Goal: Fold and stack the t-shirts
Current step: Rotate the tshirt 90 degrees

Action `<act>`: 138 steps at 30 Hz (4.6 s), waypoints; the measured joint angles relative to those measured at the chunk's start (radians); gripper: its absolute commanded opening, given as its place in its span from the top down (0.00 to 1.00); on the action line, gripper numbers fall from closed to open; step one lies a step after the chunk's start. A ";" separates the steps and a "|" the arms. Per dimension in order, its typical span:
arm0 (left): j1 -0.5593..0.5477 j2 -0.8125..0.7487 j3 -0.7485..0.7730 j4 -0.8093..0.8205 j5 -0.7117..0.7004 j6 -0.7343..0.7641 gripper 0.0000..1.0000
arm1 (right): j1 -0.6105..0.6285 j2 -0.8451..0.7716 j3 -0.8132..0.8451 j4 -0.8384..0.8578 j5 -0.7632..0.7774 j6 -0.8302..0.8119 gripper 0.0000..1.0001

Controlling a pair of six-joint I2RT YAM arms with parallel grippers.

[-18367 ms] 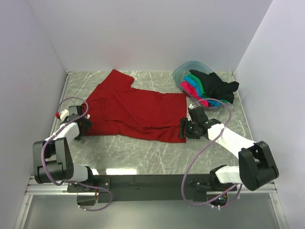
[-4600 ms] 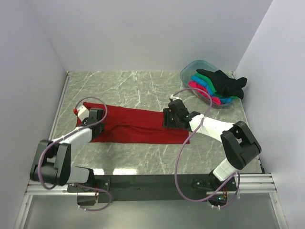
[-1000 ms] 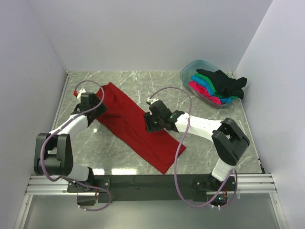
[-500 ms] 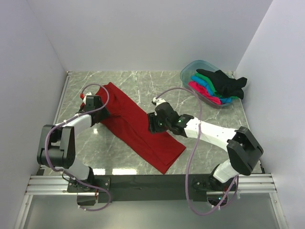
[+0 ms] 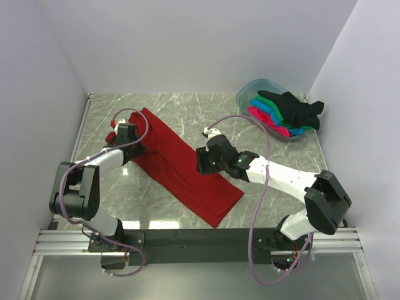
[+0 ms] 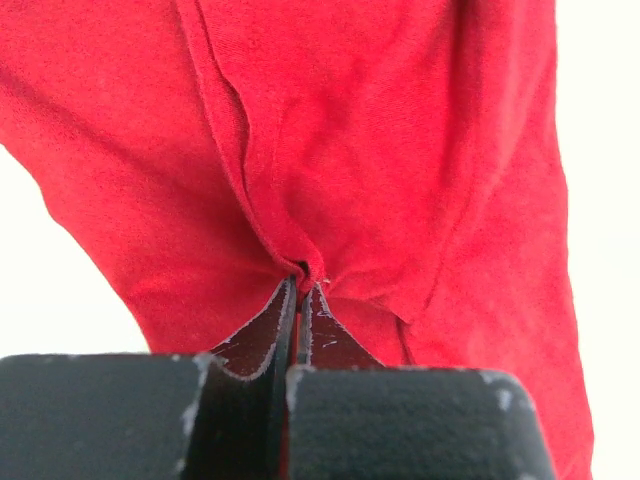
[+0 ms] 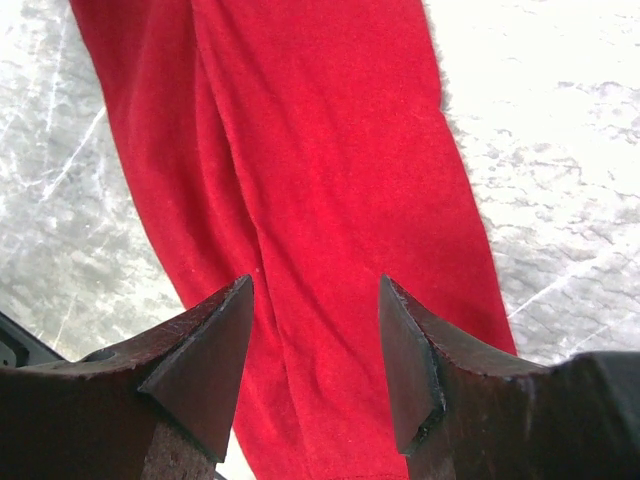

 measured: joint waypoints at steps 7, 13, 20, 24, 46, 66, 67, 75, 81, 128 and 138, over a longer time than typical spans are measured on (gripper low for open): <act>-0.060 -0.127 -0.054 0.007 -0.058 -0.009 0.99 | 0.000 0.000 -0.002 -0.007 0.016 0.000 0.40; -0.098 -0.239 -0.106 0.004 -0.115 -0.031 0.99 | 0.000 0.000 -0.002 -0.008 0.019 0.000 0.40; -0.109 -0.245 -0.137 -0.031 -0.122 -0.025 0.73 | 0.000 0.000 -0.002 -0.016 0.018 0.001 0.40; -0.111 -0.227 -0.131 -0.077 -0.129 -0.019 0.46 | 0.000 0.000 -0.002 -0.023 0.016 0.001 0.40; 0.073 0.222 0.263 -0.102 -0.203 0.031 0.52 | 0.005 -0.122 -0.068 -0.030 0.014 0.005 0.40; 0.129 0.338 0.386 -0.115 -0.205 0.058 0.64 | 0.005 -0.144 -0.097 -0.032 0.011 0.009 0.40; 0.132 0.341 0.386 -0.117 -0.203 0.059 0.66 | 0.005 -0.144 -0.097 -0.032 0.011 0.009 0.40; 0.161 0.342 0.386 -0.125 -0.203 0.080 0.99 | 0.005 -0.144 -0.097 -0.032 0.012 0.011 0.40; 0.170 0.336 0.369 -0.110 -0.203 0.088 1.00 | 0.005 -0.142 -0.097 -0.033 0.013 0.016 0.40; 0.215 0.364 0.392 -0.012 -0.062 0.102 0.69 | 0.034 -0.072 -0.097 -0.035 -0.002 0.024 0.40; 0.216 0.329 0.320 0.008 -0.045 0.099 0.68 | 0.039 -0.055 -0.097 -0.035 -0.005 0.024 0.40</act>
